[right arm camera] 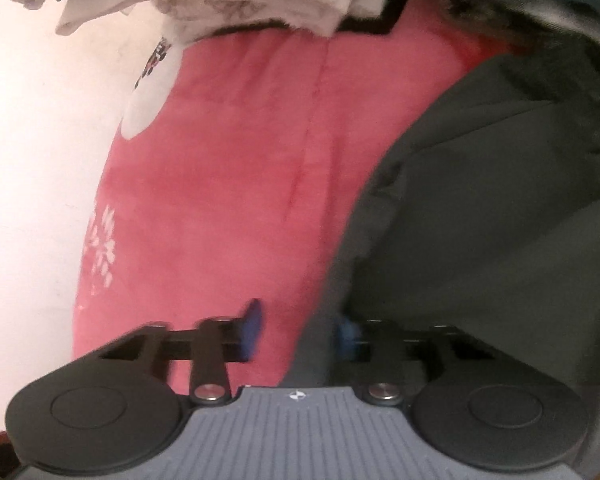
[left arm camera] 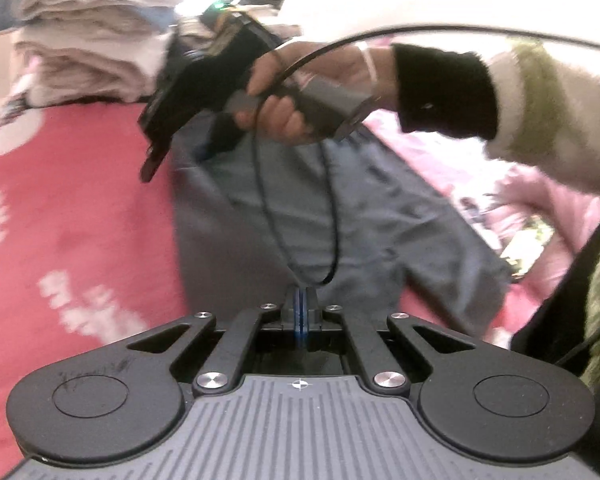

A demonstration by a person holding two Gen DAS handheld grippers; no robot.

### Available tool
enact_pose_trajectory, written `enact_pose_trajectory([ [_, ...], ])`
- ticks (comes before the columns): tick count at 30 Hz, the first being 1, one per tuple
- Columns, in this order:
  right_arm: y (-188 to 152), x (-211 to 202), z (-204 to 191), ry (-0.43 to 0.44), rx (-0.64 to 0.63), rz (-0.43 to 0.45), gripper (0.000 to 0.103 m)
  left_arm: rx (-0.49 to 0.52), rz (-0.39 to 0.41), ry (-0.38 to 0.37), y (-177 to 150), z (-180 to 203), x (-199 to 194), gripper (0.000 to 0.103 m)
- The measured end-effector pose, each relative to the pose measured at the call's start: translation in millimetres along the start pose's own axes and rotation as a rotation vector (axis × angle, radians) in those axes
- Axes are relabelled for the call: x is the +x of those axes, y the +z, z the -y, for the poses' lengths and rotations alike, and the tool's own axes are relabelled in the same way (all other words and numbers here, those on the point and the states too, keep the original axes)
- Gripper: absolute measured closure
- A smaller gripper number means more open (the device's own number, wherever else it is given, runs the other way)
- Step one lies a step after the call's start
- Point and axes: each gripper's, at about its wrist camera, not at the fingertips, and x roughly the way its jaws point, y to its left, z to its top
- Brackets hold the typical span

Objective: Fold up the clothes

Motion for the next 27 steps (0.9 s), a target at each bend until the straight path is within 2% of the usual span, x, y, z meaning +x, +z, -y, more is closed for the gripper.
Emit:
enact_pose_trajectory([
  [3, -8.7, -23.1, 22.1, 0.014, -0.007, 0.030, 0.096, 0.025, -0.006, -0.086, 10.3, 10.9, 13.8, 0.103],
  [9, -35.6, -80.7, 76.7, 0.014, -0.018, 0.136, 0.096, 0.111, -0.034, -0.277, 34.1, 45.2, 46.8, 0.103],
  [14, -54.2, -116.3, 126.9, -0.073, -0.019, 0.222, 0.096, 0.184, -0.066, -0.405, 51.9, 84.8, 91.2, 0.103],
  [19, -66.0, -136.2, 183.4, -0.168, 0.004, 0.273, 0.096, 0.246, -0.111, -0.477, 67.6, 129.7, 145.0, 0.103],
  [27, -72.8, -163.0, 244.8, -0.272, -0.051, 0.348, 0.096, 0.234, -0.169, -0.546, 90.2, 181.2, 223.5, 0.103],
])
